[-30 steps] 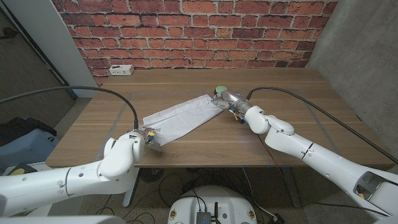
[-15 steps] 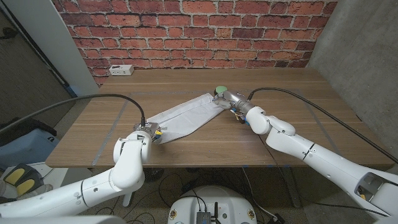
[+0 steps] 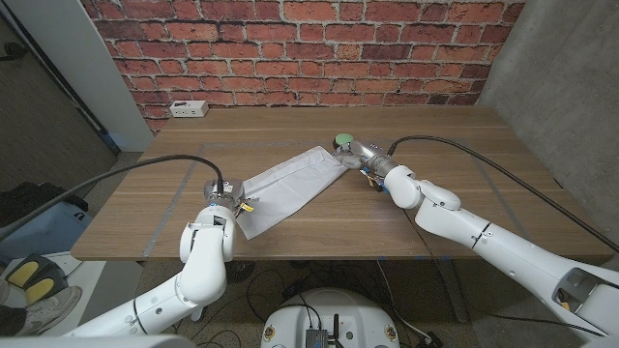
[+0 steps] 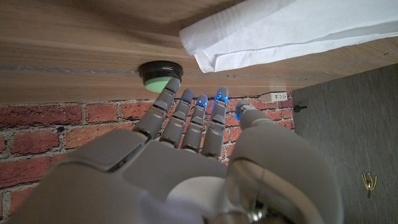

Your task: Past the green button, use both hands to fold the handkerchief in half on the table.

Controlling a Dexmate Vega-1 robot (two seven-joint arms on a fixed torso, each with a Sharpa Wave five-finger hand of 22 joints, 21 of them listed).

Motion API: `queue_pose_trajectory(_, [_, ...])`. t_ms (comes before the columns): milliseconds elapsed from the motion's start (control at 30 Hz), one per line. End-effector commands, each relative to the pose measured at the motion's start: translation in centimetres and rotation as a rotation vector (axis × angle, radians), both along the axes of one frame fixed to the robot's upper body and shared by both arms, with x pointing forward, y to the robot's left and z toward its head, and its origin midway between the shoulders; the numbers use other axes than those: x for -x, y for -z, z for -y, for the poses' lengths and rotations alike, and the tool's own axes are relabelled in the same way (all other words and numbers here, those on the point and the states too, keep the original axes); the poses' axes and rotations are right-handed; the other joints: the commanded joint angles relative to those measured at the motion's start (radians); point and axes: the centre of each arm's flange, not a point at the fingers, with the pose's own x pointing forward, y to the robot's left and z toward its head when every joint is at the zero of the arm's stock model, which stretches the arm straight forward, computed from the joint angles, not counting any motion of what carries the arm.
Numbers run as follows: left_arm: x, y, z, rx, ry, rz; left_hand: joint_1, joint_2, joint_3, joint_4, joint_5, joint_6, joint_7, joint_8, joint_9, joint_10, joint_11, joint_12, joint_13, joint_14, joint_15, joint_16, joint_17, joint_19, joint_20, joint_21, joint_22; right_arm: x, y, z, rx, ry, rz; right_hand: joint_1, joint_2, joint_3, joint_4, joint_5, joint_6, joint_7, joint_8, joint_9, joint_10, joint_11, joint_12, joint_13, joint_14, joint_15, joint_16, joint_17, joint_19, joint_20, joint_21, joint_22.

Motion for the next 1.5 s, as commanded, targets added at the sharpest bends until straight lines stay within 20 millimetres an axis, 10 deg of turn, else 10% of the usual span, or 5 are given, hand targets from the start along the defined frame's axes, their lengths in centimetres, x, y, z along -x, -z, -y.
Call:
queue_pose_trajectory(33, [0.6, -0.5, -0.4, 0.064, 0.090, -0.058, -0.085, -0.073, -0.059, 0.009, 0.017, -0.059, 0.007, -0.020, 0.000, -0.069, 0.020, -0.026, 0.007, -0.048, -0.057, -0.007, 0.004, -0.028, 0.017, -0.016, 0.002, -0.5, -0.3, -0.6, 0.012, -0.008, 0.000, -0.001, -0.001, 0.006, -0.004, 0.001, 0.010, 0.002, 0.006, 0.002, 0.008, 0.001, 0.005, 0.002, 0.011, -0.035, 0.004, 0.000, 0.002, 0.005, 0.001, 0.002])
queue_pose_trajectory(467, [1.5, -1.0, 0.4, 0.055, 0.123, -0.137, -0.180, -0.203, -0.158, 0.009, 0.052, -0.182, -0.006, -0.029, 0.000, -0.171, 0.041, -0.037, 0.014, -0.141, -0.005, -0.007, 0.007, -0.061, 0.047, -0.043, 0.001, -0.4, -0.5, -0.8, 0.018, -0.003, 0.007, -0.001, 0.001, 0.010, -0.008, 0.001, 0.012, 0.003, 0.007, 0.002, 0.009, 0.001, 0.006, 0.002, 0.012, -0.037, 0.006, 0.001, 0.003, 0.004, 0.002, 0.002])
queue_pose_trajectory(933, [2.6, -0.7, 2.3, -0.039, 0.064, -0.170, -0.115, -0.207, -0.157, -0.029, 0.086, -0.244, -0.059, -0.023, 0.003, -0.256, 0.031, -0.038, 0.024, -0.199, 0.011, -0.007, 0.007, -0.077, 0.045, -0.055, 0.002, -0.3, -0.3, -1.0, 0.024, -0.016, 0.016, -0.002, 0.002, 0.012, -0.012, 0.001, 0.013, 0.002, 0.006, 0.002, 0.009, 0.001, 0.006, 0.002, 0.011, -0.036, 0.007, 0.002, 0.005, 0.004, 0.003, 0.002])
queue_pose_trajectory(1300, [2.4, 0.8, 4.3, -0.121, 0.014, -0.234, -0.103, -0.211, -0.184, -0.031, 0.112, -0.419, -0.018, -0.032, 0.005, -0.402, 0.048, -0.043, 0.031, -0.279, 0.059, -0.005, 0.009, -0.101, 0.056, -0.065, 0.004, -0.1, -0.3, -1.1, 0.008, -0.043, 0.027, -0.002, 0.002, 0.015, -0.014, 0.001, 0.015, 0.004, 0.007, 0.002, 0.010, -0.003, 0.006, 0.002, 0.012, -0.036, 0.007, 0.001, 0.004, 0.004, 0.002, 0.002])
queue_pose_trajectory(1500, [2.6, 1.4, 5.1, -0.196, -0.057, -0.187, -0.060, -0.189, -0.174, -0.043, 0.126, -0.452, -0.047, -0.018, 0.005, -0.437, 0.003, -0.033, 0.032, -0.299, 0.046, 0.000, 0.009, -0.104, 0.046, -0.065, 0.004, 0.3, -0.5, -1.1, -0.001, -0.051, 0.048, -0.002, 0.002, 0.017, -0.017, 0.001, 0.017, 0.004, 0.007, 0.002, 0.014, 0.001, 0.008, 0.002, 0.013, -0.036, 0.007, 0.001, 0.004, 0.004, 0.003, 0.002])
